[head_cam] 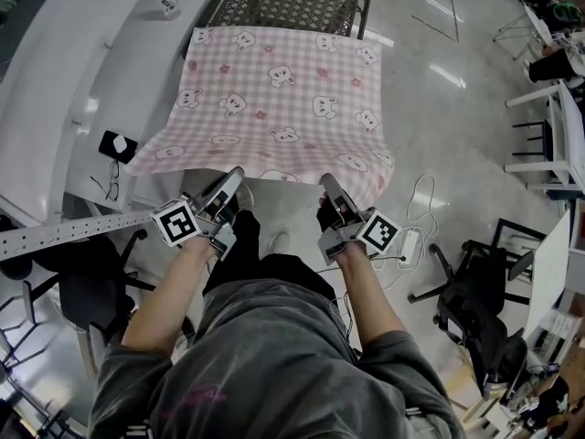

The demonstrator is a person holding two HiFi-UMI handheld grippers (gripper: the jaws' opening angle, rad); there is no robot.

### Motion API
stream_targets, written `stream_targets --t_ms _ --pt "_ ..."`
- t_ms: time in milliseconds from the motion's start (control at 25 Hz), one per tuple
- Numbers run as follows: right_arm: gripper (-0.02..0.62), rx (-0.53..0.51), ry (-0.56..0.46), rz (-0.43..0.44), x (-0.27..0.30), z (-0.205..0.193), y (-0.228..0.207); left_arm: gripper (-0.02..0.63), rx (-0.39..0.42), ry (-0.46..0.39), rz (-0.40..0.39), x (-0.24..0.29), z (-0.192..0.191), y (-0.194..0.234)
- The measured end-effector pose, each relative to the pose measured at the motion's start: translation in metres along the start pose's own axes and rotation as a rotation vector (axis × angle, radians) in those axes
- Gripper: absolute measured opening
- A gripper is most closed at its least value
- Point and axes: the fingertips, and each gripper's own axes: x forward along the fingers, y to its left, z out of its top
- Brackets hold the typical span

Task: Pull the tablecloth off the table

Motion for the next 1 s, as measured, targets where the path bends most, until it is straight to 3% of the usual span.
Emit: stream_targets --t_ms 480,1000 --pt "0.005 -0.008 0.011 0.060 -0.043 -0.013 0.038 0.000 0.013 -0.033 -0.029 -0.033 -0.025 -0.049" --pt "0.005 -0.046 0.036 0.099 -0.068 -0.023 0.092 0.000 0.003 -0.072 -0.066 -0.063 -0.024 -0.097"
